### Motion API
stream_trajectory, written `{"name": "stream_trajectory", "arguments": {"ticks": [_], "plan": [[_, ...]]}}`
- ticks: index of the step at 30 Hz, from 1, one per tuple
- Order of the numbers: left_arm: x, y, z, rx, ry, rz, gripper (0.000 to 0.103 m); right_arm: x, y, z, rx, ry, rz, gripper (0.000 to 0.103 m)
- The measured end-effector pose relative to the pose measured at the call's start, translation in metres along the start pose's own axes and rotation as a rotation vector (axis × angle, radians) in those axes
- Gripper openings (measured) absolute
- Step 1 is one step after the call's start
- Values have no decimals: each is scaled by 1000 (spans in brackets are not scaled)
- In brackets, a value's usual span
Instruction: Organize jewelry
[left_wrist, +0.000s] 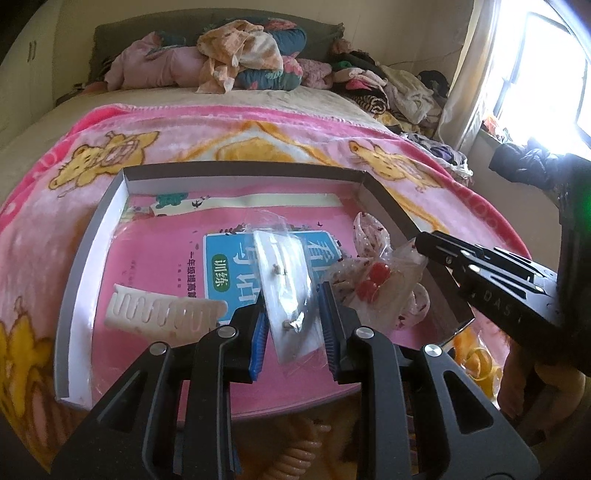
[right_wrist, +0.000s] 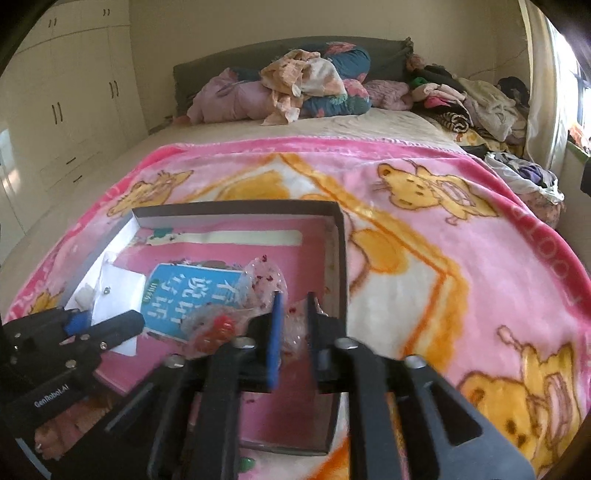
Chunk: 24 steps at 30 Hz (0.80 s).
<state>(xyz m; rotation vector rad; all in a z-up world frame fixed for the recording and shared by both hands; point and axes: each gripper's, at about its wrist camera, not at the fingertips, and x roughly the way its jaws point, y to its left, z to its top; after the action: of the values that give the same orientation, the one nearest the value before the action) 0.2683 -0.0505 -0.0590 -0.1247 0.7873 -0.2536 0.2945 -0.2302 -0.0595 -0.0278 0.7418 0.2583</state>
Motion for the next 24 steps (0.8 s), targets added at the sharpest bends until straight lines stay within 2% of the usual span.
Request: {"name": "stream_trajectory", "arguments": {"ticks": [1,3,6,8,10,14,16,18,22,23,24], "plan": [[0,0,-1,-1,0,2,19,-1,-1,-1,3,-6,-4,33],[-2,1,-2,0,-4,6,24,-5,-2,-2,0,-17,-11,38],[-4,2,-2,0,-9,11,32,-15,-4,-3,1,-47,-29,56],[-7,2,-3,-1,-15,17,35,-25,-6,-4,1,-72,-35,61],[-9,3,-4,-5,-19,19,39,-34,-7,-4,4,-98,-47,74],[-18,3,-5,-11,-36,22,53,-52,-10,-6,0,-136,-58,81],[-24,2,-6,-9,-48,28,55,-63,-11,-8,1,-157,-67,85],[-30,1,-6,-8,-62,32,64,-72,-12,-9,-1,-173,-69,88],[-45,1,-5,-15,-92,38,69,-91,-12,-13,-2,-199,-72,90],[-50,1,-5,-17,-103,41,73,-95,-13,-15,-1,-206,-72,90],[-53,1,-5,-20,-109,42,83,-99,-13,-16,-1,-211,-72,91]]}}
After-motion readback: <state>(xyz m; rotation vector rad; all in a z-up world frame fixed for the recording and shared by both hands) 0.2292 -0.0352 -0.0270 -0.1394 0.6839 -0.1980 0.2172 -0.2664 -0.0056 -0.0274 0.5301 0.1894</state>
